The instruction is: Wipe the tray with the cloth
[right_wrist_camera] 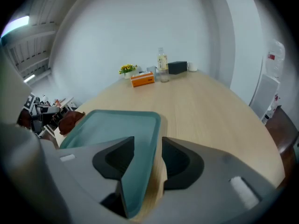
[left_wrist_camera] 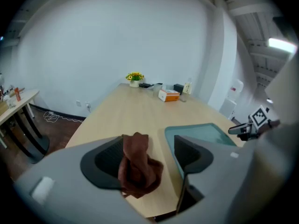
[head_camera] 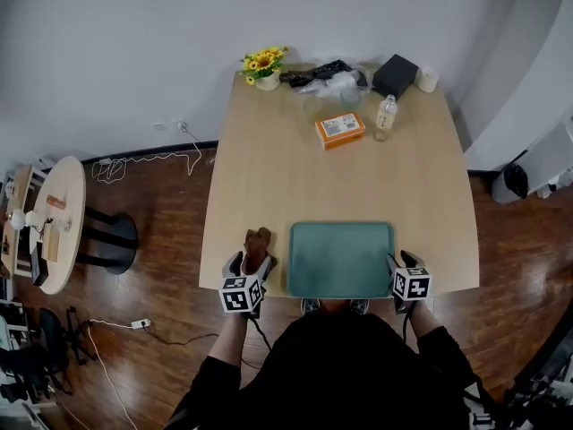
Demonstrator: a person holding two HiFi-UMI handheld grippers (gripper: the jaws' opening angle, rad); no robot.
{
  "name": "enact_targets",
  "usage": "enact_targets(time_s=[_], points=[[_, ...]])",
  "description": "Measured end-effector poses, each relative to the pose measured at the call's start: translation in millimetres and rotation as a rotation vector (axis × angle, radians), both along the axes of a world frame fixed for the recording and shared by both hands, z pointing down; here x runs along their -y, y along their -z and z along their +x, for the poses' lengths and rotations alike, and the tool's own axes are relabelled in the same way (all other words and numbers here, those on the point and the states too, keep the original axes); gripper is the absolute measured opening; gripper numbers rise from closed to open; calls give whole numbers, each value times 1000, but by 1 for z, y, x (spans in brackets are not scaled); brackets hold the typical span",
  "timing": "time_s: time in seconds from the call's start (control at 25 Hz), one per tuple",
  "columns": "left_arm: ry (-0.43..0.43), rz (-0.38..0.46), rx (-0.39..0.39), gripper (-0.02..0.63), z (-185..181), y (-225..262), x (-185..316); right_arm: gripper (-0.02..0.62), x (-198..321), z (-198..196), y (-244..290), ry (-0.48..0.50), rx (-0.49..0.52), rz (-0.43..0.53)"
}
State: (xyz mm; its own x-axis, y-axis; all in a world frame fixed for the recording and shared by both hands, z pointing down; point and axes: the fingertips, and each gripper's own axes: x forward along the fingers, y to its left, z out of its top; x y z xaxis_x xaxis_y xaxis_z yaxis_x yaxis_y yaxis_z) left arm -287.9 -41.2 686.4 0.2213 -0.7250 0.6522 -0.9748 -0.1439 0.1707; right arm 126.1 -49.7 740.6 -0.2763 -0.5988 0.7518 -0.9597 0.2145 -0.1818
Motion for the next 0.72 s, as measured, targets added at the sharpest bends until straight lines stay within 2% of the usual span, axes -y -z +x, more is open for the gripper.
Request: enact_targets(time_s=[0.08,0.16,0.24,0.4,0.6,0.68,0.72], points=[[6,-57,42,378,-11,-20,0,181,-2,2,-17,12,3,-52],[12,-97,70,416,-19,-34,3,100,0,4,-25,26,-14,-81],[12,-122,78,420,-22,-43,9,28,5,7,-29,20,-14,-91],[-19,-192,116,422,-25,-71,15,28,3,5,-34,-6,63,-119],[-61,-272,152,420,-19,-100,19,28,3,4,-33,8,56,-131],[-55,-275,132,372,-17,-101,21,26,2,4,-33,2,58,-130],[-53,-273,129,293,-16,-100,22,26,1,4,-33,0,60,-128]])
